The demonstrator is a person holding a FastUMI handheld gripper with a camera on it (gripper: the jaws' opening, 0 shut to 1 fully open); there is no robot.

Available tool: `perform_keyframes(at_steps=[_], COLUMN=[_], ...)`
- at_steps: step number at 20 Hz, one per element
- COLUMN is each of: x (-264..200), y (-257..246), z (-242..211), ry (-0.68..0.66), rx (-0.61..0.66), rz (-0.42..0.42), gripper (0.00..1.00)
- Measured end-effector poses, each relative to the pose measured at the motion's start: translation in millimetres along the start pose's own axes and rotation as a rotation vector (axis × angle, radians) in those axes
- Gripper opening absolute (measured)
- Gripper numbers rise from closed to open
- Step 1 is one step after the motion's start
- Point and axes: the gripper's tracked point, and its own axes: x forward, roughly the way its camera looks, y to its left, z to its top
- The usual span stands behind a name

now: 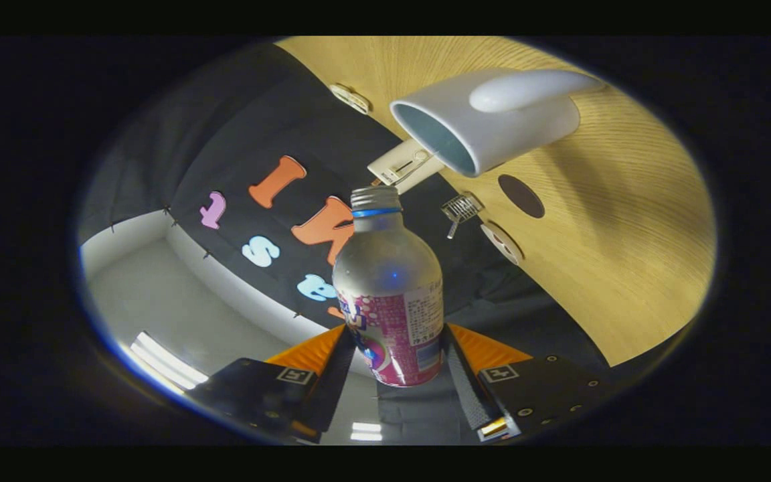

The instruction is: Take the bottle from table, then pour the juice into the cup, finally place the bottle on the coaster

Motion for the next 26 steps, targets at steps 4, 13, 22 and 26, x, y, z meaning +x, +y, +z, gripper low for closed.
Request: perform_keyframes(at_steps=[4, 13, 22, 26], x=[-1, 1, 0, -3], y=[6, -13, -48, -47], z=[-2, -4, 17, 28], ry=[0.01, 0.04, -0.008, -0.036], rx=[0.021, -0.024, -0.28, -0.49], rz=[0.018, -0.049, -0.181, -0.22], gripper=[0.75, 0.75, 0.75, 0.75])
